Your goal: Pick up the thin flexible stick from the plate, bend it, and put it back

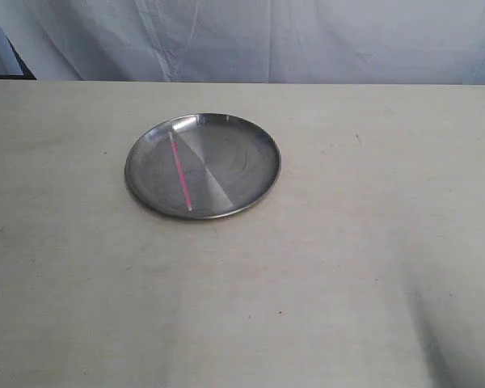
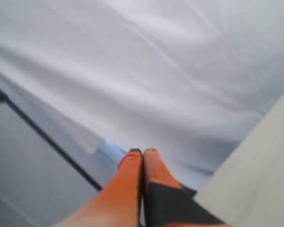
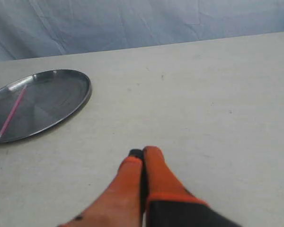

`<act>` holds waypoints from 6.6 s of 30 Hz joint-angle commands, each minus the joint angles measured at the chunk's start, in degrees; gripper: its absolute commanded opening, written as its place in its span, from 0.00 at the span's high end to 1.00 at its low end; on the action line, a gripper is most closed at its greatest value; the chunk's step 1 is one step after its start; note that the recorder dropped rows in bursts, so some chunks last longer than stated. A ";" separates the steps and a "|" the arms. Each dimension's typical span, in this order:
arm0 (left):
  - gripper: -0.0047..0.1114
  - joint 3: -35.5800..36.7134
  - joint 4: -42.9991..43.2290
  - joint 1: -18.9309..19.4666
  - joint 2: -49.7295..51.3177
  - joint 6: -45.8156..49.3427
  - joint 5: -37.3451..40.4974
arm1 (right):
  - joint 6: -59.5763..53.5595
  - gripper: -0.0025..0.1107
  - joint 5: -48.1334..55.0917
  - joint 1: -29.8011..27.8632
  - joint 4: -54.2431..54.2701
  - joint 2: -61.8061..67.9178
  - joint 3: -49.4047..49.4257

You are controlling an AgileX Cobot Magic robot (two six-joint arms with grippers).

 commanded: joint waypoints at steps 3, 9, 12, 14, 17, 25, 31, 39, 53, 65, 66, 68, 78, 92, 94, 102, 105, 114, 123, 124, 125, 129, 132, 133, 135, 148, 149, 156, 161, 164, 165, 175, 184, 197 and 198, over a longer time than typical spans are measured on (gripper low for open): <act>0.96 -0.09 1.58 0.11 0.00 -5.38 -26.29 | -0.21 0.98 -0.44 -0.22 0.09 -0.26 0.08; 0.96 -0.09 -15.02 0.11 0.00 -26.85 -36.84 | -0.21 0.98 -0.44 -0.22 0.09 -0.26 0.08; 0.96 -0.09 -28.04 0.11 0.00 -37.36 -33.81 | -0.21 0.98 -0.44 -0.22 0.09 -0.26 0.08; 0.96 -0.09 -39.28 0.11 0.00 -44.82 -29.93 | -0.21 0.98 -0.44 -0.22 0.09 -0.26 0.08; 0.96 -0.88 -51.68 0.11 0.00 -52.39 -19.99 | -0.21 0.98 -0.44 -0.22 0.09 -0.26 0.08; 0.96 -6.92 -44.65 -0.10 2.09 -59.88 -1.27 | -0.21 0.98 -0.44 -0.22 0.09 -0.26 0.08; 0.96 -21.81 -25.83 -1.91 15.65 -59.24 12.12 | -0.21 0.98 -0.44 -0.22 0.09 -0.26 0.08; 0.96 -40.31 -20.66 -9.88 45.47 -43.15 24.02 | -0.21 0.98 -0.44 -0.22 0.09 -0.26 0.08; 0.84 -66.72 -63.16 -17.24 88.93 0.35 52.58 | -0.21 0.98 -0.44 -0.22 0.09 -0.26 0.08; 0.50 -71.52 -89.61 -17.24 101.91 13.81 48.81 | -0.21 0.98 -0.44 -0.22 0.09 -0.26 0.08; 0.50 -71.52 -94.29 -17.24 102.57 15.84 48.26 | -0.21 0.98 -0.44 -0.22 0.09 -0.26 0.08; 0.50 -71.52 -101.72 -17.24 103.74 19.59 47.89 | -0.21 0.98 -0.44 -0.22 0.09 -0.26 0.08; 0.50 -73.09 -105.70 -17.65 109.51 24.09 50.01 | -0.21 0.98 -0.44 -0.22 0.09 -0.26 0.08; 0.50 -85.53 -63.61 -25.34 120.63 -12.15 54.26 | -0.21 0.98 -0.44 -0.22 0.09 -0.26 0.08; 0.50 -85.53 -63.93 -25.34 121.67 -12.15 54.26 | -0.21 0.98 -0.44 -0.22 0.09 -0.26 0.08; 0.50 -85.74 -63.73 -25.82 124.76 -13.20 54.39 | -0.21 0.98 -0.44 -0.22 0.09 -0.26 0.08; 0.50 -85.89 -62.39 -26.66 125.87 -13.37 54.19 | -0.21 0.98 -0.44 -0.22 0.09 -0.26 0.08; 0.50 -86.43 -55.45 -29.04 126.85 -16.19 53.64 | -0.33 0.98 -0.44 -0.22 0.09 -0.26 0.08; 0.50 -86.43 -47.68 -29.27 126.85 -20.98 58.41 | -0.33 0.98 -0.44 -0.22 0.09 -0.26 0.08; 0.50 -86.43 -47.68 -29.27 126.85 -20.98 58.73 | -0.33 0.98 -0.44 -0.22 0.09 -0.26 0.08; 0.50 -86.43 -47.68 -29.27 126.85 -20.98 58.94 | -0.33 0.98 -0.44 -0.22 0.09 -0.26 0.08; 0.53 -86.43 -47.42 -29.27 126.85 -20.98 59.83 | -0.33 0.98 -0.44 -0.22 0.09 -0.26 0.08; 0.60 -86.43 -47.42 -29.27 126.85 -20.98 59.92 | -0.33 0.98 -0.44 -0.22 0.09 -0.26 0.08; 0.64 -86.43 -47.42 -29.27 126.85 -20.98 59.92 | -0.33 0.98 -0.44 -0.22 0.09 -0.26 0.08; 0.71 -86.43 -47.42 -29.27 126.85 -20.98 59.92 | -0.33 0.98 -0.44 -0.22 0.09 -0.26 0.08; 0.96 -86.43 -47.54 -29.27 126.71 -20.32 58.40 | -0.22 0.98 -0.44 -0.22 0.09 -0.26 0.08; 0.96 -86.43 -47.54 -29.27 126.63 -19.98 58.29 | -0.22 0.98 -0.44 -0.22 0.09 -0.26 0.08; 0.96 -86.43 -49.33 -29.27 120.87 -14.19 55.62 | -0.22 0.98 -0.44 -0.22 0.09 -0.26 0.08; 0.96 -86.20 -61.04 -31.57 116.67 -0.85 54.30 | -0.65 0.98 -0.44 -0.22 -2.52 -0.26 0.08; 0.96 -86.07 -68.45 -32.82 115.91 6.14 55.17 | -0.80 0.98 -0.70 -0.22 -8.51 -0.26 0.08; 0.96 -85.96 -70.56 -32.95 115.78 8.04 56.05 | -0.80 0.98 -0.70 -0.22 -8.40 -0.26 0.08; 0.96 -76.47 -90.13 -32.85 107.32 28.78 55.38 | 3.88 0.98 -20.34 -0.22 7.04 -0.26 0.08; 0.96 -66.50 -98.99 -32.51 97.33 36.54 52.77 | 29.57 0.98 -26.59 -0.22 34.28 -0.14 0.08; 0.96 -62.28 -111.47 -32.51 92.08 48.71 62.85 | 19.73 0.87 -11.63 -0.22 34.13 11.30 -10.88; 0.96 -62.28 -111.47 -32.51 91.97 48.71 63.26 | 18.56 0.82 -11.21 -0.14 34.13 12.85 -12.02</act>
